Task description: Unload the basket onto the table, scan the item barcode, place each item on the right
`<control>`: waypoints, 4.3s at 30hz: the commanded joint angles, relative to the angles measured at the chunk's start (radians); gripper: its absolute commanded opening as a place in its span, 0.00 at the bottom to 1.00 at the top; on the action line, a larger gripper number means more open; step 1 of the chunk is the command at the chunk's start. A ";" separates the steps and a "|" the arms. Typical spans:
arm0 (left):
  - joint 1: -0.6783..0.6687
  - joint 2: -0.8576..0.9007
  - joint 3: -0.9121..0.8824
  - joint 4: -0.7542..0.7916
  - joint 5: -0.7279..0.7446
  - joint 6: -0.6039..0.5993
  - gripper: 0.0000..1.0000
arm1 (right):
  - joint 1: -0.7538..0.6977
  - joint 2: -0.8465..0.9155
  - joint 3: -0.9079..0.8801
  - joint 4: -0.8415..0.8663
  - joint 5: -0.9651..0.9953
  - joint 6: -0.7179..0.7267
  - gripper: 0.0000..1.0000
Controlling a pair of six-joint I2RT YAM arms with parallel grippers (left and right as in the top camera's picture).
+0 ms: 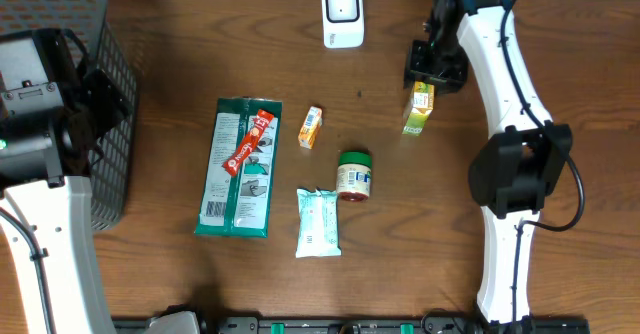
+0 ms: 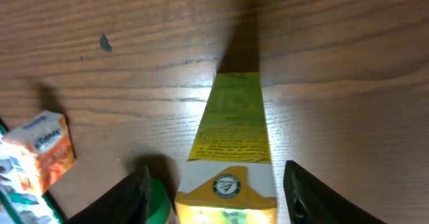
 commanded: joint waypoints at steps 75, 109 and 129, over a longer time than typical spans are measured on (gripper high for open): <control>0.004 0.004 0.006 0.000 -0.013 0.009 0.88 | 0.106 -0.113 -0.182 0.389 0.298 -0.002 0.01; 0.004 0.004 0.006 0.000 -0.013 0.009 0.88 | 0.112 -0.113 -0.332 0.237 0.200 0.046 0.01; 0.004 0.004 0.006 0.000 -0.013 0.009 0.88 | 0.179 -0.119 -0.381 0.116 0.196 0.076 0.09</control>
